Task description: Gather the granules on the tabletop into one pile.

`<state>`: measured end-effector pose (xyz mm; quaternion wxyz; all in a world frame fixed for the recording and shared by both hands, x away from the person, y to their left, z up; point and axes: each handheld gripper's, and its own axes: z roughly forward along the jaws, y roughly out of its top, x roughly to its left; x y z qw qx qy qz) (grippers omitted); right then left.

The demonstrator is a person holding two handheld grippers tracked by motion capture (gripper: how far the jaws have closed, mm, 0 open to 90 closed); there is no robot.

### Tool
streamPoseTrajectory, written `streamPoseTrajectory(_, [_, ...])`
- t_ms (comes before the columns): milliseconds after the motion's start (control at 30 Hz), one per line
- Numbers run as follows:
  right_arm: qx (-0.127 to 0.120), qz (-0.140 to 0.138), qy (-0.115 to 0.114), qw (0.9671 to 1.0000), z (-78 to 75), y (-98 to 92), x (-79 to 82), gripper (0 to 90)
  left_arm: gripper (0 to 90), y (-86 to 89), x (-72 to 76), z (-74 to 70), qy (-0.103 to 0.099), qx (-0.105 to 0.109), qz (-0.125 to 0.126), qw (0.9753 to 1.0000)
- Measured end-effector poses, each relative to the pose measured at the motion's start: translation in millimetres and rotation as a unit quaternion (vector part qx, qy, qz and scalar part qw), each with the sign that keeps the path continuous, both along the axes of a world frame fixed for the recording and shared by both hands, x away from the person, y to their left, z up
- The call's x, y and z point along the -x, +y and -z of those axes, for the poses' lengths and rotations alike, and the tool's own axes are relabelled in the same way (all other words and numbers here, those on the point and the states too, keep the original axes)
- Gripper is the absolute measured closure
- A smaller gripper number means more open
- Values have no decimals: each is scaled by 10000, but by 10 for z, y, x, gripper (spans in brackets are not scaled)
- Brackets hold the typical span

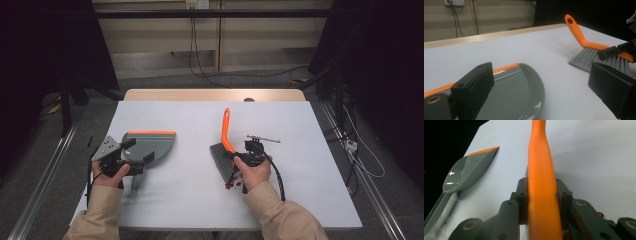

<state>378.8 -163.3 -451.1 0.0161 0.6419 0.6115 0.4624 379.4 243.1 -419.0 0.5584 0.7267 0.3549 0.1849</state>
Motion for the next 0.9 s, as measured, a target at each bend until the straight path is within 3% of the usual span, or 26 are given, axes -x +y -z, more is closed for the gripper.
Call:
streamPoseTrajectory(200, [-285, -52, -128, 9995, -32, -3, -37, 712, 63, -4, -10, 5, 5, -17, 22, 10000])
streamPoseTrajectory(300, [-425, -216, -265, 9985, -88, 9, -38, 712, 63, -8, -14, 10, 12, -17, 32, 10000])
streamPoseTrajectory(433, [-517, -855, -480, 9938, -177, 44, -30, 712, 63, -3, -13, 7, 13, -11, 31, 10000])
streamPoseTrajectory(600, [-372, -1759, -535, 9822, -223, 77, 15, 712, 63, 2, -12, 8, 17, 47, -3, 10000])
streamPoseTrajectory(667, [-392, -2132, -490, 9750, -225, 75, 34, 712, 62, 1, -12, 8, 19, 48, -2, 10000])
streamPoseTrajectory(900, [-344, -2835, -523, 9569, -228, 11, 101, 712, 63, -2, -19, 13, 40, 20, 4, 10000])
